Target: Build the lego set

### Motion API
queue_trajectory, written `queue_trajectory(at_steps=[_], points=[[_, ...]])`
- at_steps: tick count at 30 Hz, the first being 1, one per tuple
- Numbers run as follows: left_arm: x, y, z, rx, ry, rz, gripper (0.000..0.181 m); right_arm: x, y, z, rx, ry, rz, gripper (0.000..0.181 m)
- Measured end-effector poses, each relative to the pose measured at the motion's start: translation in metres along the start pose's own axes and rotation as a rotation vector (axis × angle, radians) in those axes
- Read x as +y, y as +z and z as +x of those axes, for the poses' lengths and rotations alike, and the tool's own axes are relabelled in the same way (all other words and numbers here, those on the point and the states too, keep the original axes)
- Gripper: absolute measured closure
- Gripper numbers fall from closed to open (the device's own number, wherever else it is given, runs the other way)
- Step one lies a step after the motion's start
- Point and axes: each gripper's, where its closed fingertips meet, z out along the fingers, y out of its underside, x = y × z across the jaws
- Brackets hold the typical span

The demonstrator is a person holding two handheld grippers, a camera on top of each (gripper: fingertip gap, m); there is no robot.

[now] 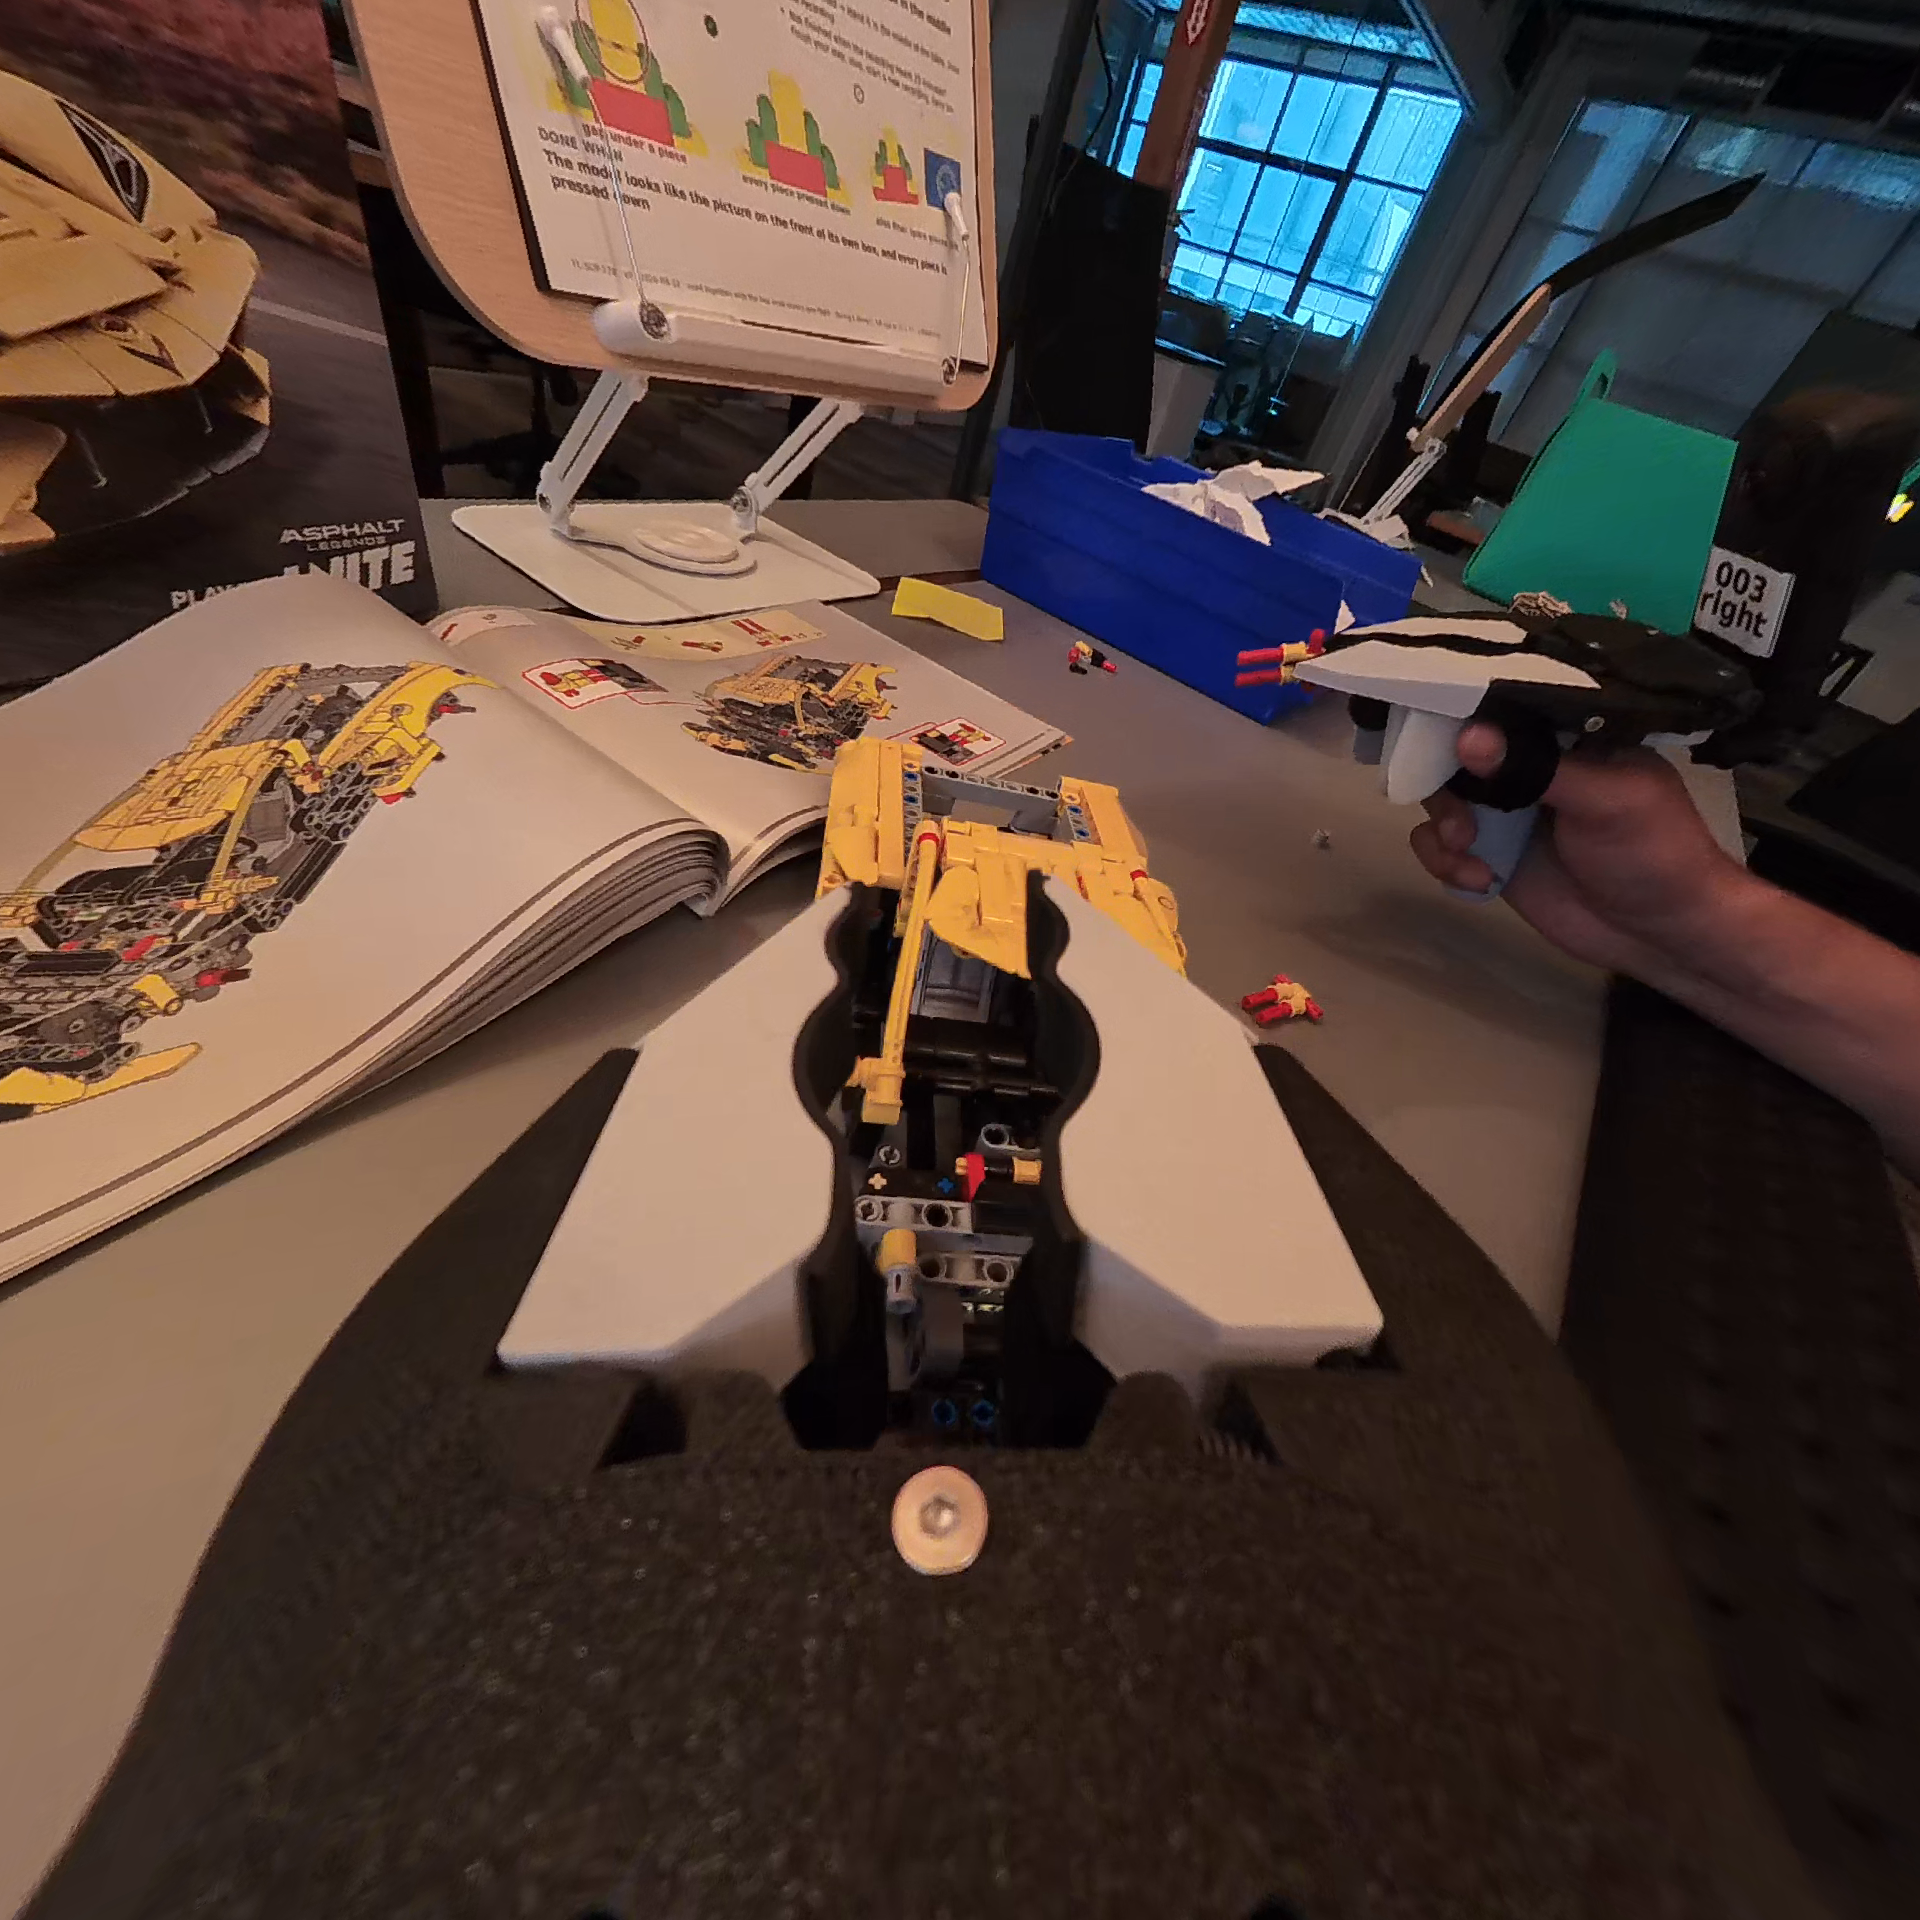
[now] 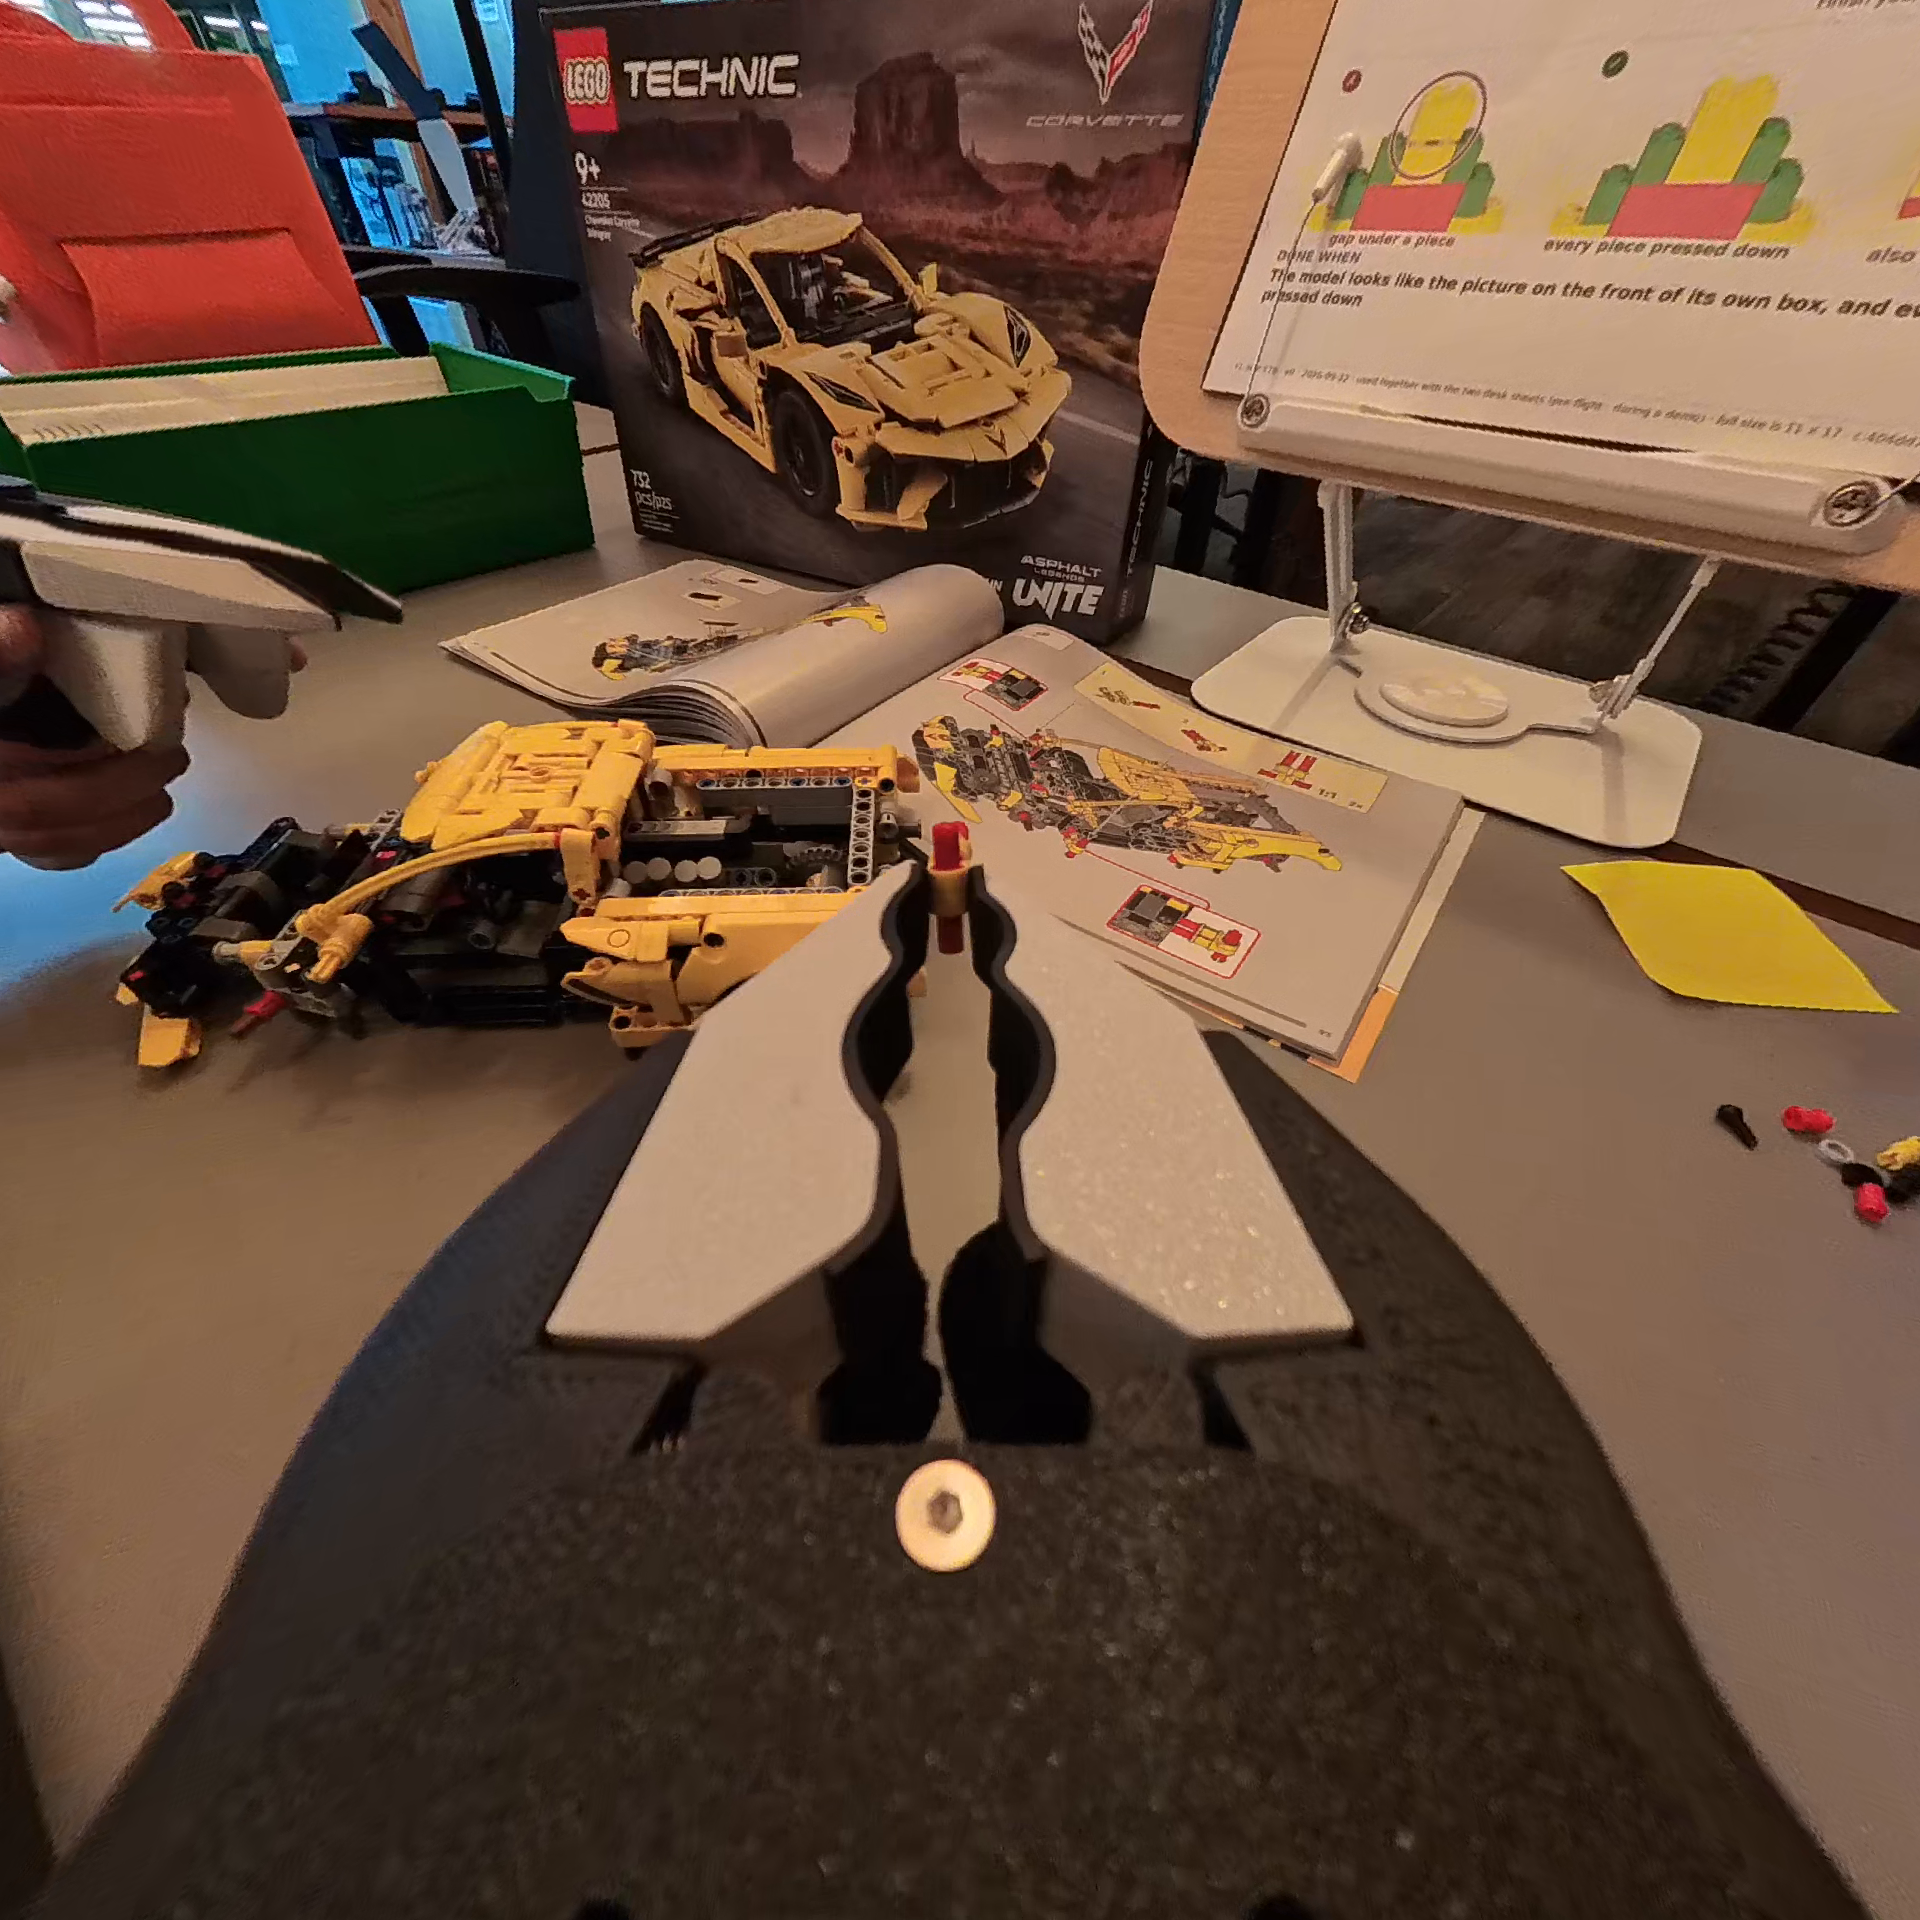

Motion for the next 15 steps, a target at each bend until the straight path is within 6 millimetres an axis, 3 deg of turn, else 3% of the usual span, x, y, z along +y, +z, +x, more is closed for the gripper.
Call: queue_trajectory(at_steps=[6,9,12,15], points=[[-0.001,0.000,0.004,0.018,0.011,0.005,0.152,0.001,0.001,-0.002,-0.002,-0.015,-0.004,0.176],[-0.001,-0.001,0.036,0.175,0.056,-0.008,0.150,0.001,0.001,-0.002,-0.003,-0.011,-0.006,0.176],[0.022,0.003,0.059,0.232,0.182,-0.124,0.151,0.000,0.001,-0.001,-0.003,-0.008,-0.001,0.176],[0.052,0.006,0.061,0.183,0.249,-0.277,0.151,0.000,0.001,-0.001,-0.007,-0.002,0.002,0.176]])
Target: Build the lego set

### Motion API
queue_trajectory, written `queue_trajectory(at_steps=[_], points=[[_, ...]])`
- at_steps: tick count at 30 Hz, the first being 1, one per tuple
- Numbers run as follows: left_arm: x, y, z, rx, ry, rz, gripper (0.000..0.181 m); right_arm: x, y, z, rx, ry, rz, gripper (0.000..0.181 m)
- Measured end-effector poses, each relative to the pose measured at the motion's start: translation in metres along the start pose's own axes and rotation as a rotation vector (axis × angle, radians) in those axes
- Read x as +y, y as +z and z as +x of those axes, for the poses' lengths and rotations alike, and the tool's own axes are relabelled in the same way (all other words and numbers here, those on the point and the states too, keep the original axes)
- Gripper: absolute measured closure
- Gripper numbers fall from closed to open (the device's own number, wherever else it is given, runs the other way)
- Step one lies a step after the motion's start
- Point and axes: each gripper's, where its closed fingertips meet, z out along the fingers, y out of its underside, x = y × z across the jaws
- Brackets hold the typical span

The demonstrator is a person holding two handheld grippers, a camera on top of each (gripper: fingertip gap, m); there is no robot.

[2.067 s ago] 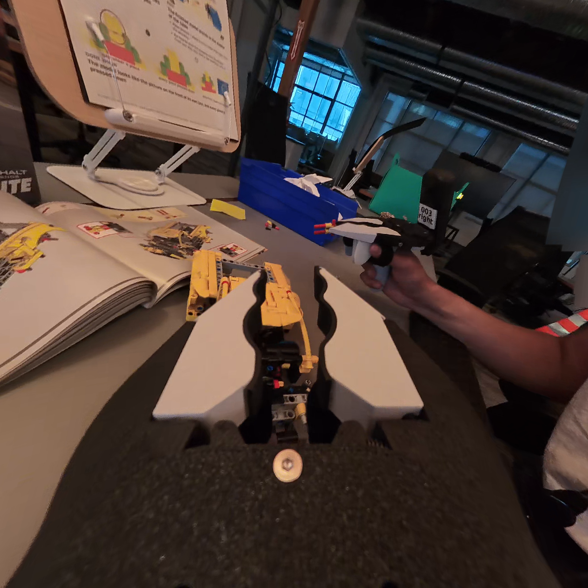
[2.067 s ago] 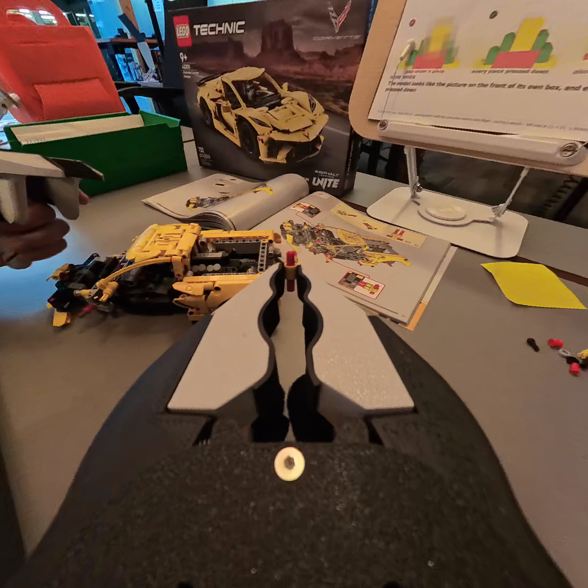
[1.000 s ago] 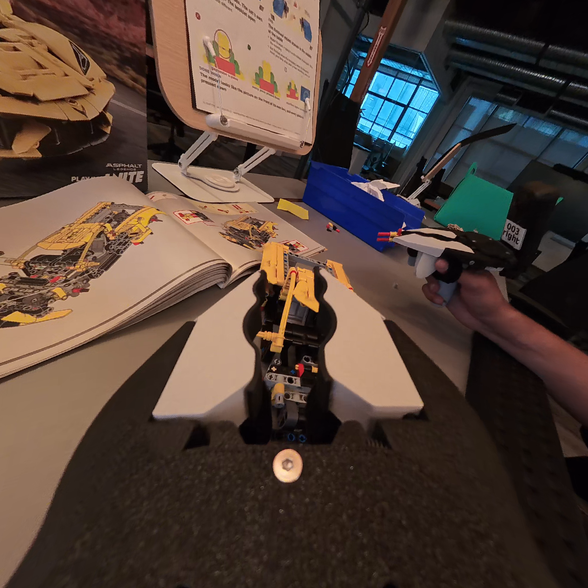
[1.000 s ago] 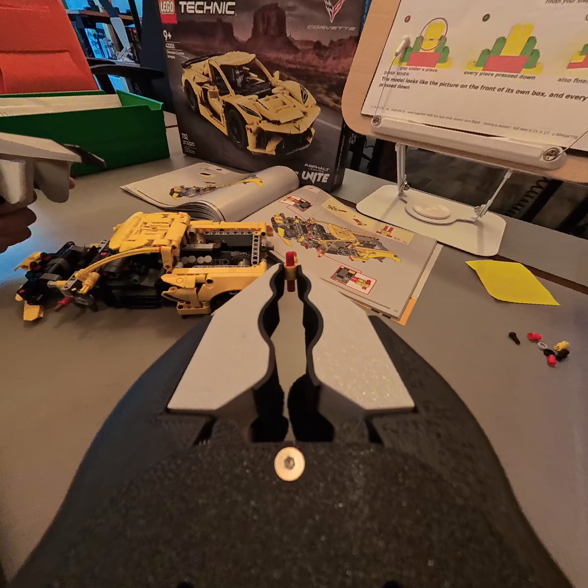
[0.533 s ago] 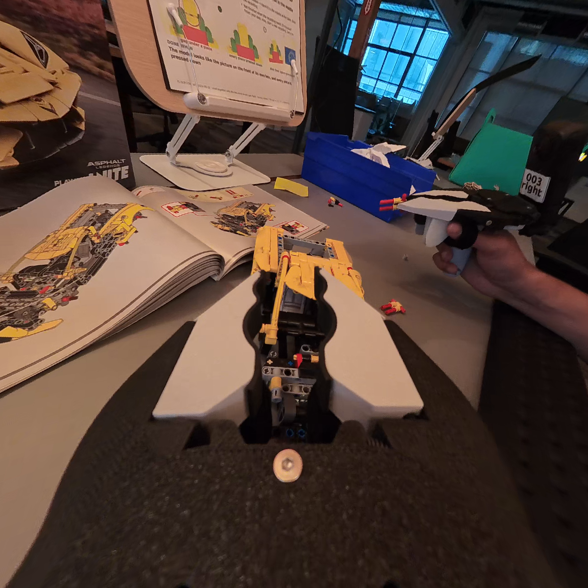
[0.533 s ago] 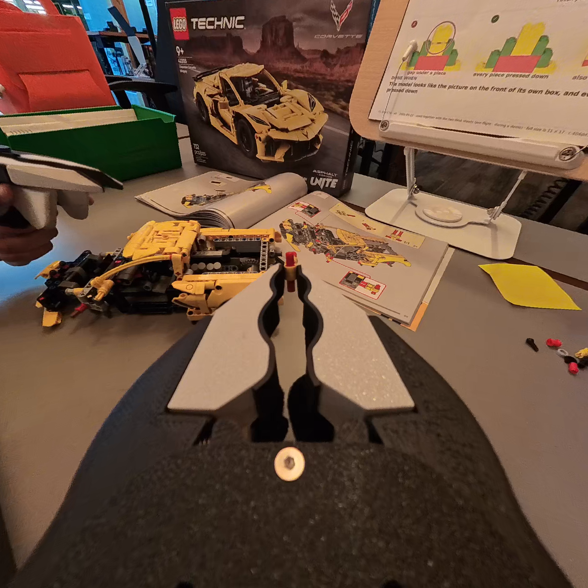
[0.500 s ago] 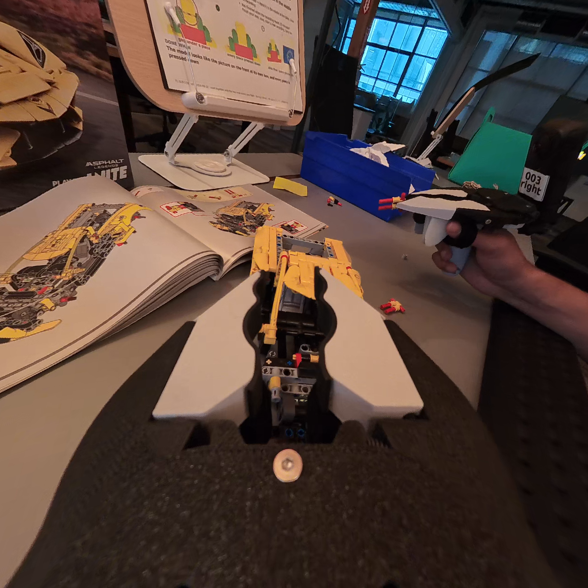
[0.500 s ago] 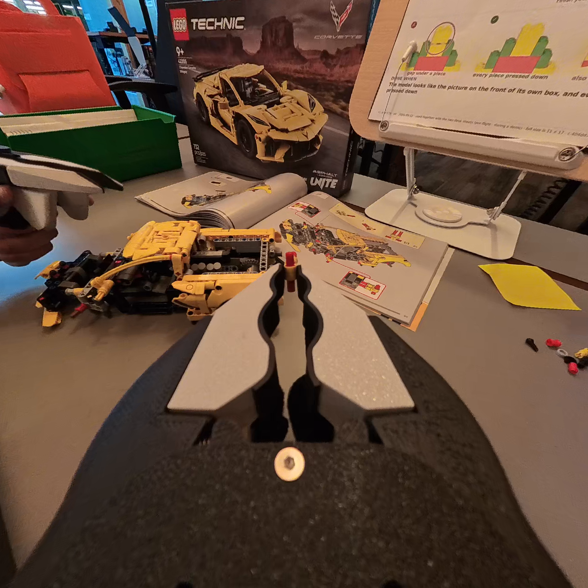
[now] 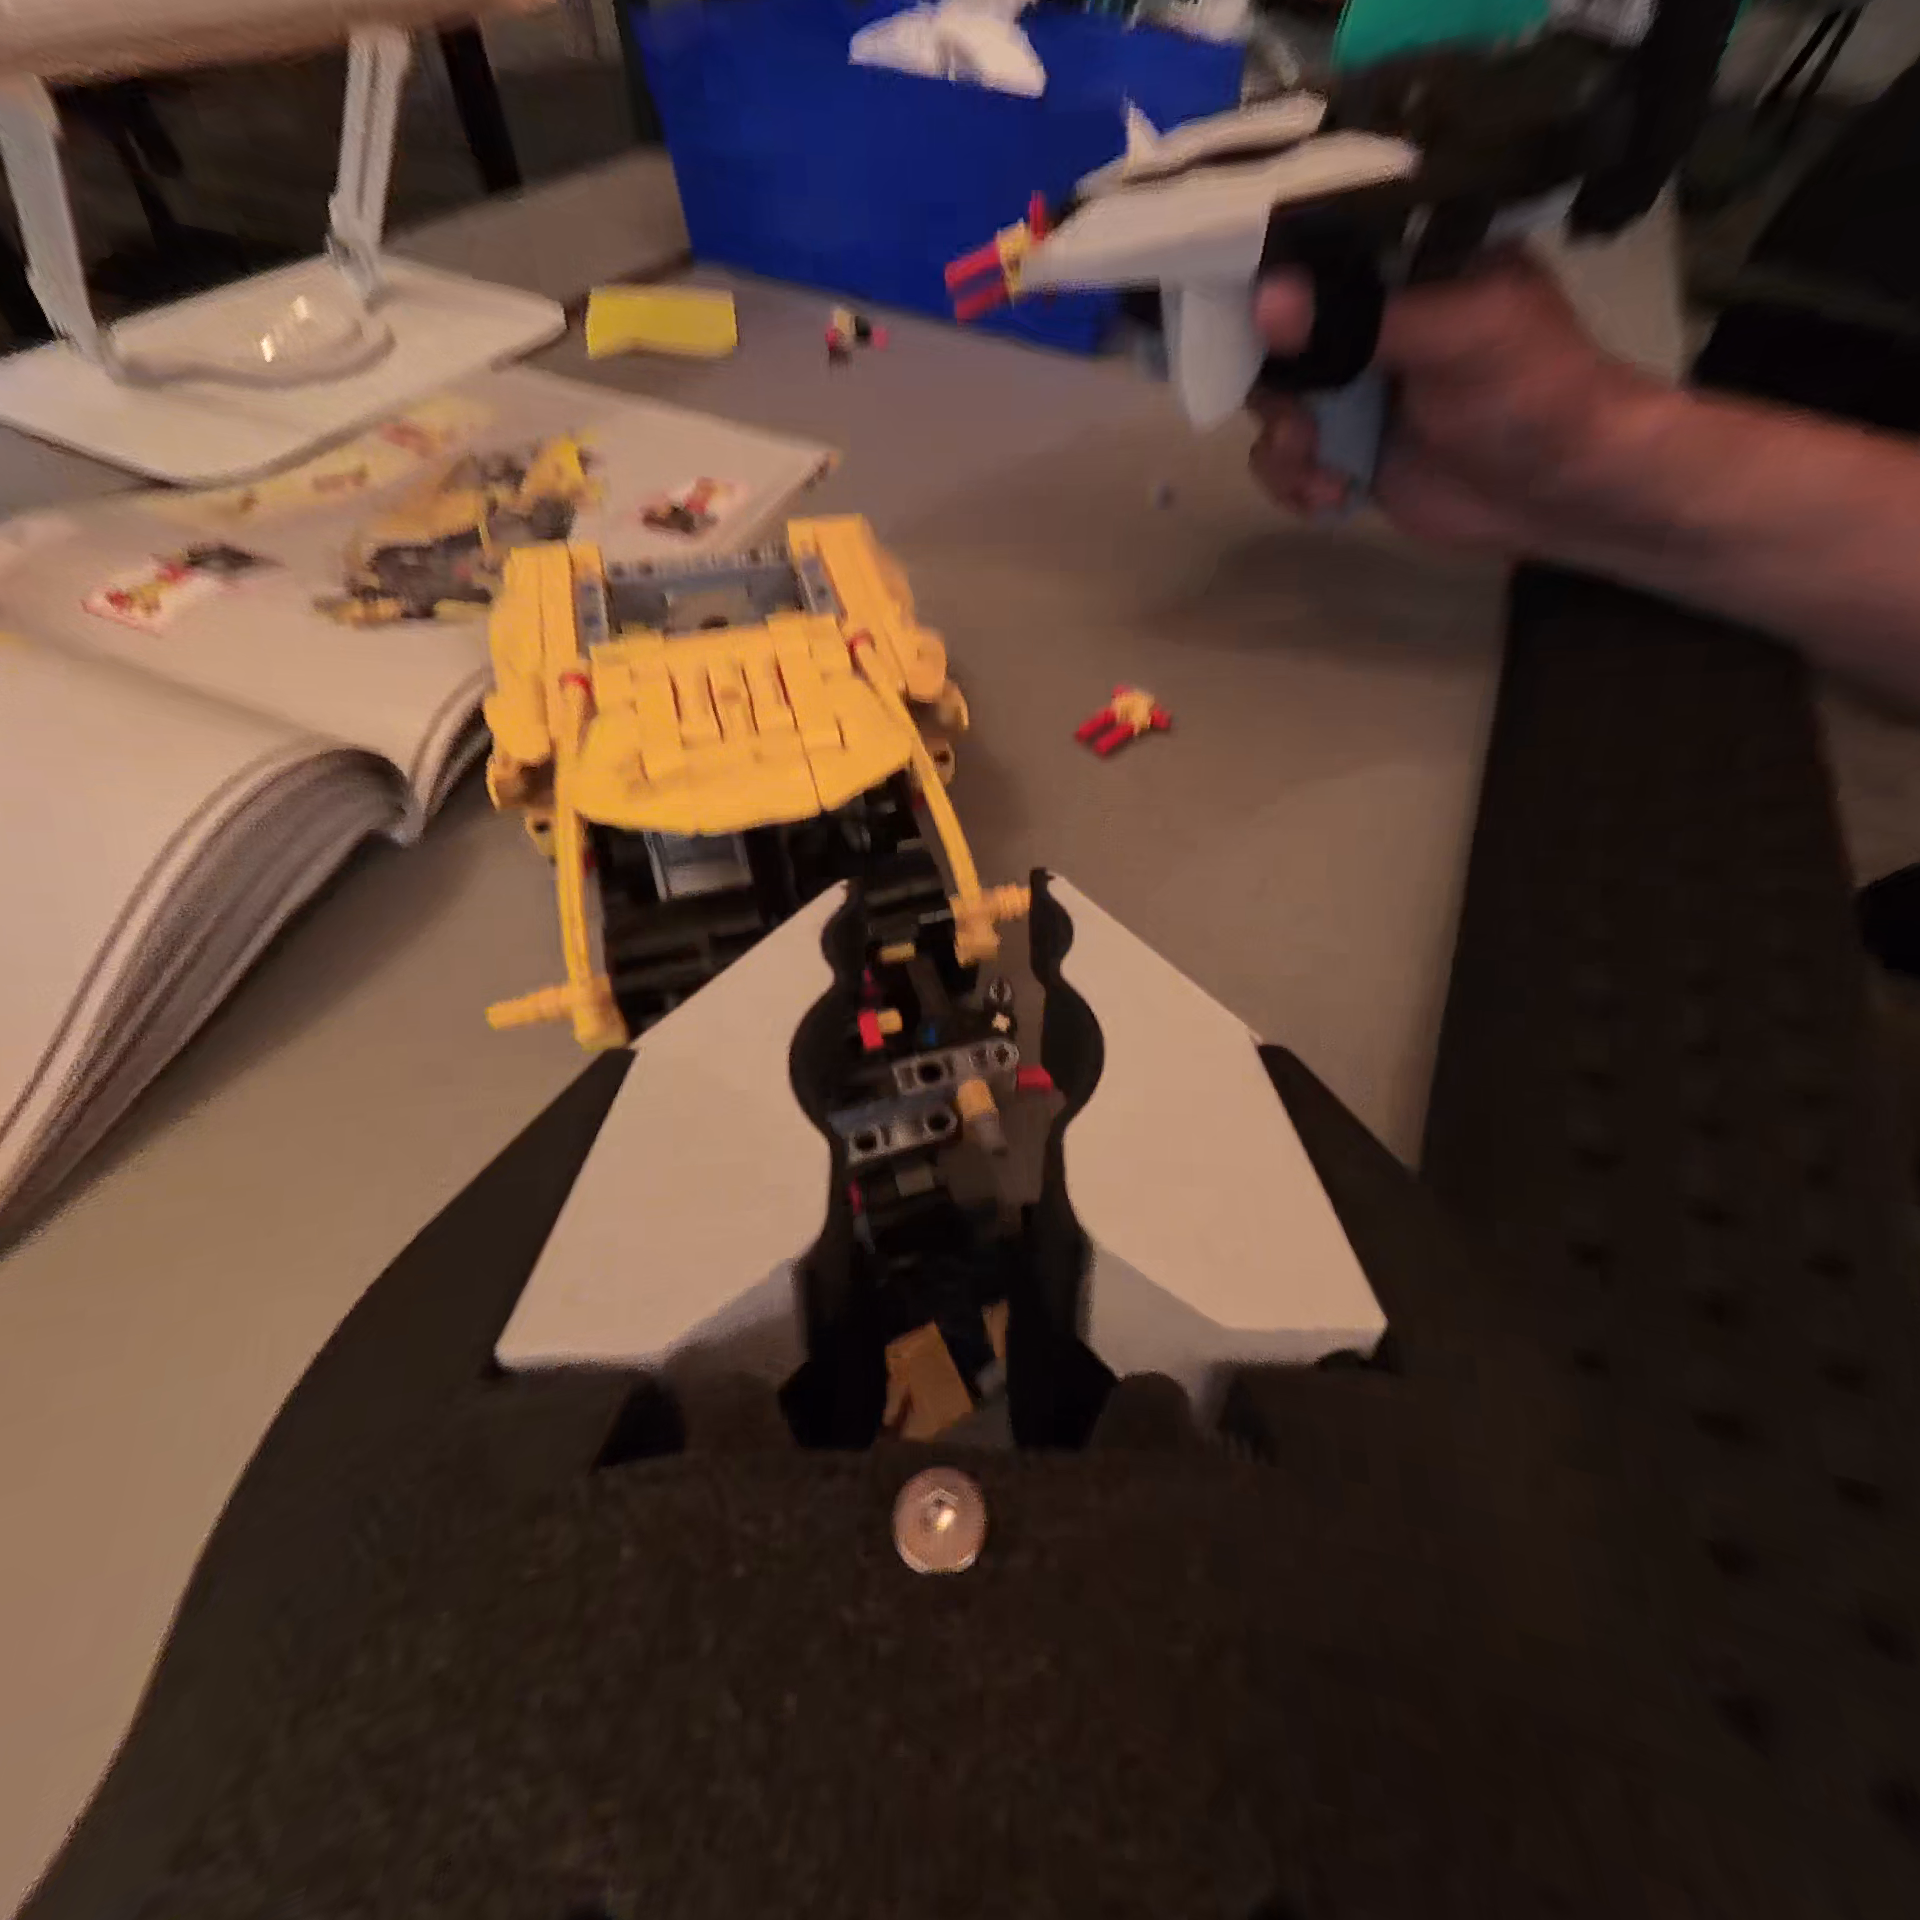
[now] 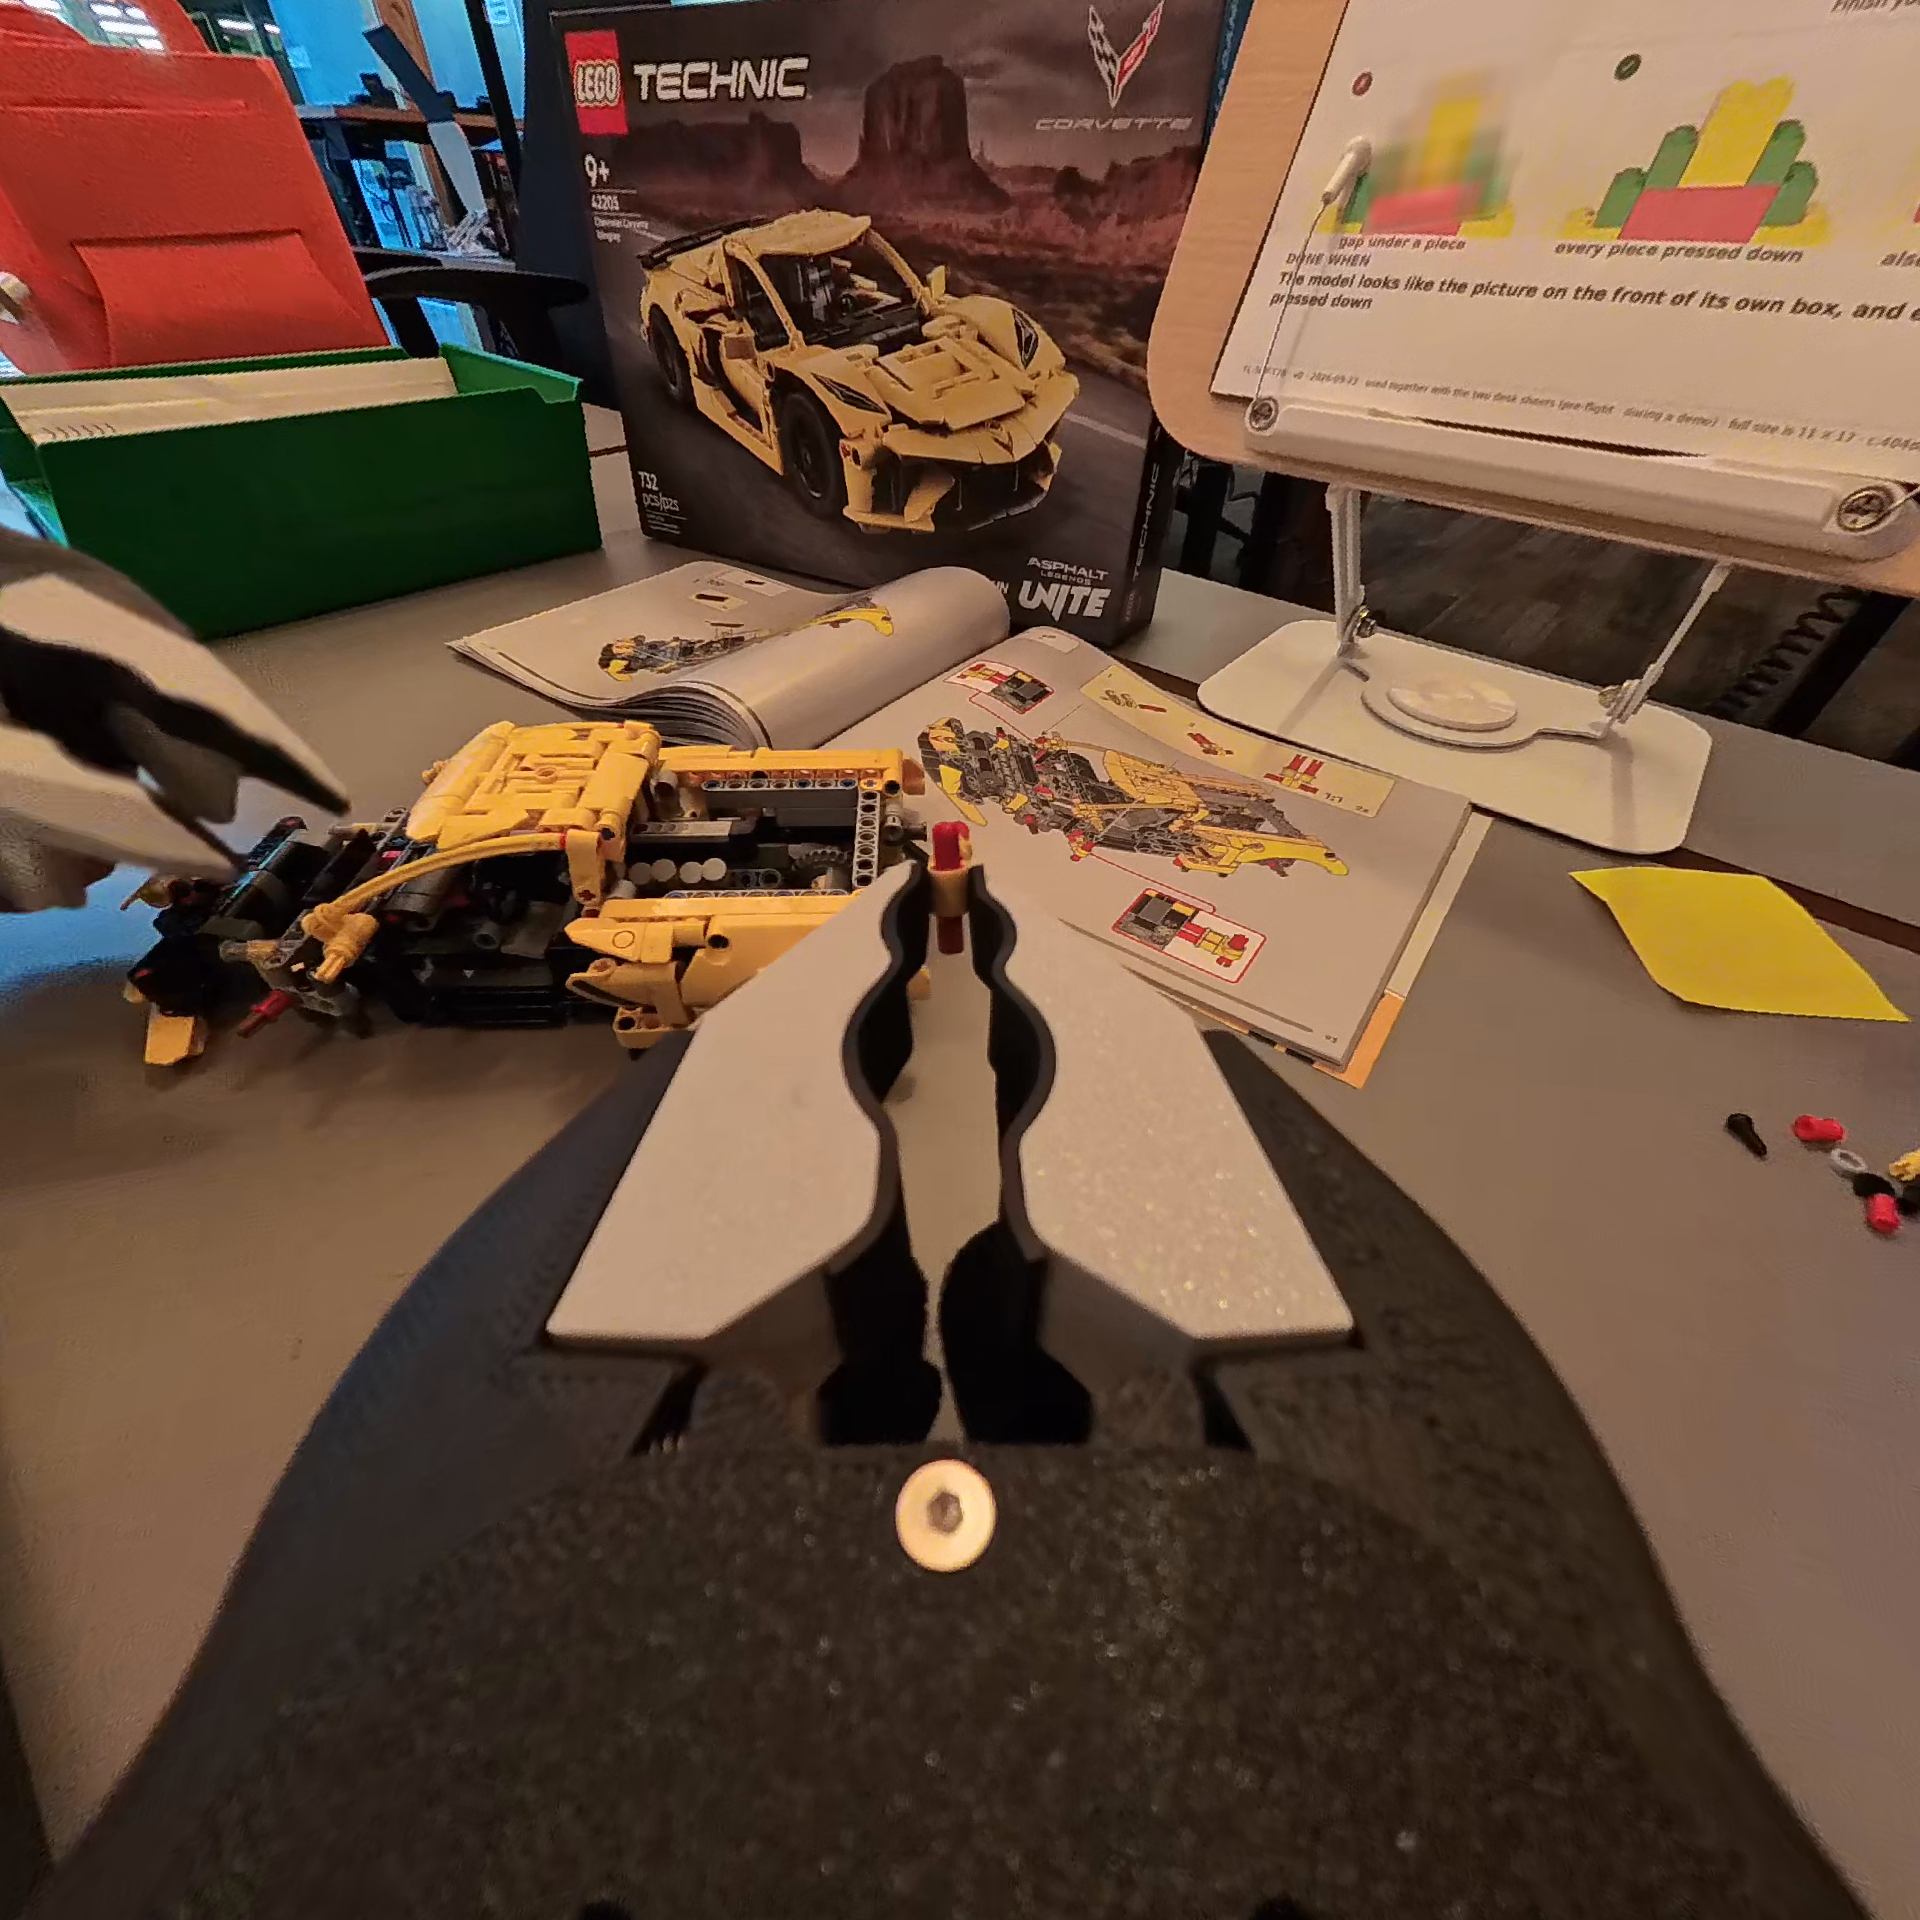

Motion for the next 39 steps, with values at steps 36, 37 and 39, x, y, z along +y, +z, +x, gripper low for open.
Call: queue_trajectory(at_steps=[36,37,39], points=[[0.014,0.038,0.006,-0.204,-0.232,-0.205,0.175,0.016,0.005,-0.099,-0.406,-0.132,-0.076,0.176],[0.007,0.036,0.006,-0.191,-0.277,-0.183,0.175,0.020,0.003,-0.107,-0.430,-0.123,-0.093,0.176],[-0.006,0.032,0.005,-0.159,-0.370,-0.135,0.175,0.028,0.000,-0.120,-0.461,-0.099,-0.139,0.176]])
